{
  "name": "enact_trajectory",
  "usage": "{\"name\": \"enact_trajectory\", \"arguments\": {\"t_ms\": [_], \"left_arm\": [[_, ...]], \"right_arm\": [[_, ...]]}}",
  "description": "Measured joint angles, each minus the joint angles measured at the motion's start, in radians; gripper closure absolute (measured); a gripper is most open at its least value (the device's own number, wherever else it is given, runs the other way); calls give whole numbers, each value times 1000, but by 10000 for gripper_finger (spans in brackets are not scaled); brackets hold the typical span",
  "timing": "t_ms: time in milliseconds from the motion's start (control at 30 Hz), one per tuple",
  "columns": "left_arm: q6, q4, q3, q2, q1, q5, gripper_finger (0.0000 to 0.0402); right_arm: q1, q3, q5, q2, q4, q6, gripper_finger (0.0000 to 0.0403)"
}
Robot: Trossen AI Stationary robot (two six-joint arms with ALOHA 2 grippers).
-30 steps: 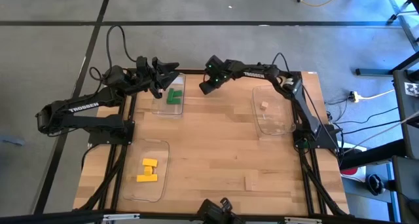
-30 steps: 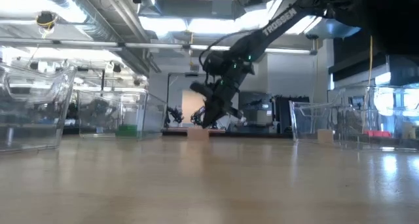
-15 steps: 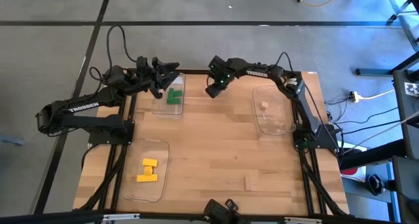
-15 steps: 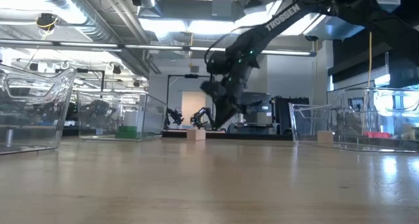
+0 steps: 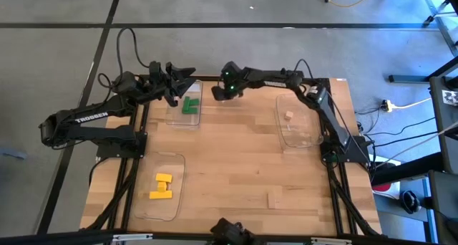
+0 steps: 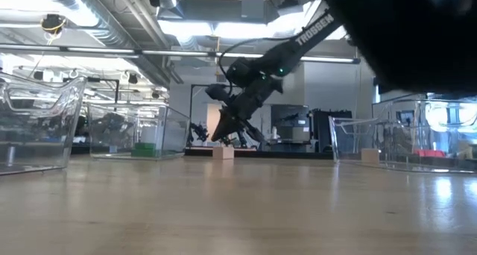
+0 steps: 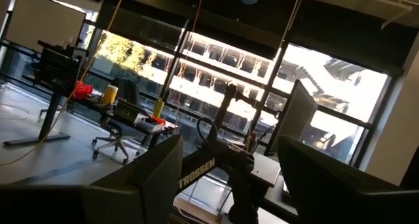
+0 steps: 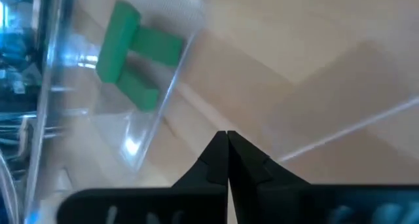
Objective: Sort & place blocks by color
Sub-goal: Put the top brown block into the top right transparent bin
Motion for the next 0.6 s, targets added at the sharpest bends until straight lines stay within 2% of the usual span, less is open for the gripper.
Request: {"name": "enact_trajectory", "arguments": {"t_ms": [133,300,433,600], "left_arm": [[0,-3,0,0,0,-1,160],[-2,-7,0,0,0,0,160],[-15,-11,0,0,0,5,160],[-53,-15,0,0,0,6,160]], "right_arm": [[15,15,64,-2,-13,9,403],[14,32,90,-3,-40,53,403],[3,32,84,-3,-46,103,403],[-44,32,14,-3,-89,163,403]]}}
